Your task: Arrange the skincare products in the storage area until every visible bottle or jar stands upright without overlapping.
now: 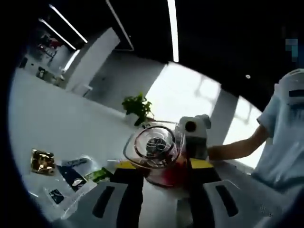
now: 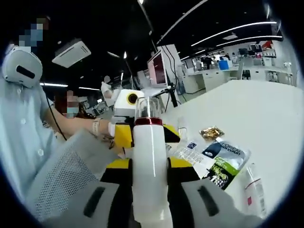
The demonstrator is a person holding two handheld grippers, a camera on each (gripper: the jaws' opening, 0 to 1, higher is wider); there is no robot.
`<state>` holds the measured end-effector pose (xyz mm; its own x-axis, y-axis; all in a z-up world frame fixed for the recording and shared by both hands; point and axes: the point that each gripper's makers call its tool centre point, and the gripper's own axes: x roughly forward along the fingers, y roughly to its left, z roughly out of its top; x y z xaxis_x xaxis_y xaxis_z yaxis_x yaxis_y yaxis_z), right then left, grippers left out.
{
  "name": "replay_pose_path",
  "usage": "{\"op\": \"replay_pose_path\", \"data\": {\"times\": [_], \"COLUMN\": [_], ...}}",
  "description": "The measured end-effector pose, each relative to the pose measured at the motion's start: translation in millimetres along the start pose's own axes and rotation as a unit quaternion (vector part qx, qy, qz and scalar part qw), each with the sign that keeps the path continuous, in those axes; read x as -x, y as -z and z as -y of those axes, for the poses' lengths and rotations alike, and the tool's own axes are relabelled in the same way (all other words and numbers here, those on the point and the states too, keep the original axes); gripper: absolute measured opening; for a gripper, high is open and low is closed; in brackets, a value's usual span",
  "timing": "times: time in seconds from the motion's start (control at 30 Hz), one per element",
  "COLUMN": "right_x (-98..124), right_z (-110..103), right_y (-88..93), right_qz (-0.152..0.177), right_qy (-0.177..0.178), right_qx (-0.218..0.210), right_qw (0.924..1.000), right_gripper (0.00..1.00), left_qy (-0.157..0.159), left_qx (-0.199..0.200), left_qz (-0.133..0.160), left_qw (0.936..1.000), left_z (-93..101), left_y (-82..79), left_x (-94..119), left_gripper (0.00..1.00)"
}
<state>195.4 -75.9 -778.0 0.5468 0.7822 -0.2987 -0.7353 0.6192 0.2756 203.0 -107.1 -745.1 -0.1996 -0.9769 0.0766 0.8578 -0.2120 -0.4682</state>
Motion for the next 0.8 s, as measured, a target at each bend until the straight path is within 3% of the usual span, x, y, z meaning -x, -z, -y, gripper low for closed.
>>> {"op": "replay_pose_path", "data": {"times": [0.1,0.17,0.23,0.33,0.43,0.63,0.8], "right_x": [2,3,3,1,-4,-7,-6], "right_z": [0,0,-2,0,0,11,20], "right_y": [8.8,13.8,17.2,28.9,36.2,49.8,45.0], "right_qz": [-0.009,-0.017,-0.025,-0.071,-0.091,-0.117,-0.114], "right_qy": [0.004,0.006,0.003,0.01,0.01,0.019,0.022], "right_qx": [0.004,0.008,0.014,0.049,0.061,0.073,0.079], "right_qw": [0.9999,0.9998,0.9996,0.9962,0.9939,0.9902,0.9901], "right_gripper": [0.26,0.26,0.26,0.26,0.26,0.26,0.26], "left_qy": [0.006,0.001,0.001,-0.006,-0.014,-0.025,-0.028], "left_qx": [-0.024,-0.046,-0.073,-0.109,-0.127,-0.16,-0.157], "left_qz": [-0.041,-0.083,-0.121,-0.175,-0.2,-0.226,-0.206], "left_qw": [0.9989,0.9955,0.9899,0.9786,0.9713,0.9605,0.9656], "left_z": [4.1,6.4,10.9,13.7,14.2,6.4,0.6], "left_y": [6.7,11.9,15.1,23.8,30.2,40.3,31.8], "left_x": [-8,-13,-18,-24,-28,-32,-29], "left_gripper": [0.31,0.31,0.31,0.31,0.3,0.3,0.3]}}
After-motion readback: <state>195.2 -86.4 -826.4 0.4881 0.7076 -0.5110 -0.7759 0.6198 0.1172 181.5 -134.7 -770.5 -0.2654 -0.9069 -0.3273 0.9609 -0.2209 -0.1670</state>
